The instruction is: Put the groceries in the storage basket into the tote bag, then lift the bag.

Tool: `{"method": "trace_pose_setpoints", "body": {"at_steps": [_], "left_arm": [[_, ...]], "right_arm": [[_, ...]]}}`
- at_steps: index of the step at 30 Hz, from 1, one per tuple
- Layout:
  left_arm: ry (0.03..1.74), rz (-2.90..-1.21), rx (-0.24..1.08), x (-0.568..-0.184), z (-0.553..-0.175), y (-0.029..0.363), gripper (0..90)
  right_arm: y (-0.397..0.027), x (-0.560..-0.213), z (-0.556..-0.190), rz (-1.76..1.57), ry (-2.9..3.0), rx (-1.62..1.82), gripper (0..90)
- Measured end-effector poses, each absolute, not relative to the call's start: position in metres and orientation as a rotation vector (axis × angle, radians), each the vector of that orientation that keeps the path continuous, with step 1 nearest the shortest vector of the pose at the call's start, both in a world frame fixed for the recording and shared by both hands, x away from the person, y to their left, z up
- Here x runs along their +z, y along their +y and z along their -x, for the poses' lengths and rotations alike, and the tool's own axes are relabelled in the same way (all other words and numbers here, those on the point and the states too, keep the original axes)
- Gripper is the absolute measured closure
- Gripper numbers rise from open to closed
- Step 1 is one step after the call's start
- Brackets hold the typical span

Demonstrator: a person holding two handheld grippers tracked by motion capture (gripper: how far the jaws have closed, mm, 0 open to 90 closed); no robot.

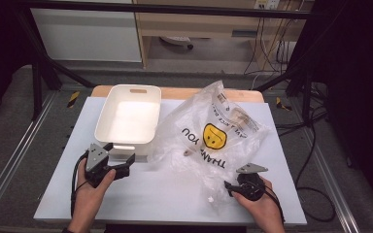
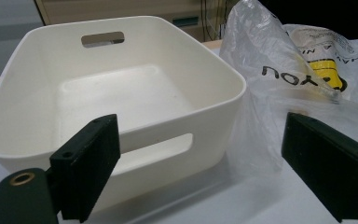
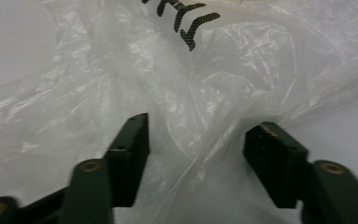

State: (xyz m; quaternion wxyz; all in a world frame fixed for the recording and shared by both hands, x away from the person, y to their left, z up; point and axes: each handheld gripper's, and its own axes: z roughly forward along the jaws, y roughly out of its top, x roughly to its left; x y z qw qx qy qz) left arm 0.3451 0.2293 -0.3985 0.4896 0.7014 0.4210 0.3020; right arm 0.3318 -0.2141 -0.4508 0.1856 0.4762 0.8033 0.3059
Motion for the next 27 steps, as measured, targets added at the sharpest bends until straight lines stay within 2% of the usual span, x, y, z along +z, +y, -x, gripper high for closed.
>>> {"method": "trace_pose_setpoints", "body": {"at_steps": [10,18,27], "left_arm": [[1.02,-1.706,0.722,-0.398,-0.345,0.228,11.5],[1.012,-1.705,0.695,-0.396,-0.345,0.226,11.5],[0.985,-1.723,0.676,-0.394,-0.342,0.216,11.7]], "right_arm": [[-0.207,-0.448,-0.332,-1.258,2.331,0.899,89.1],[-0.222,-0.446,-0.331,-1.3,2.354,0.908,90.0],[-0.256,-0.44,-0.326,-1.334,2.342,0.861,90.0]]}}
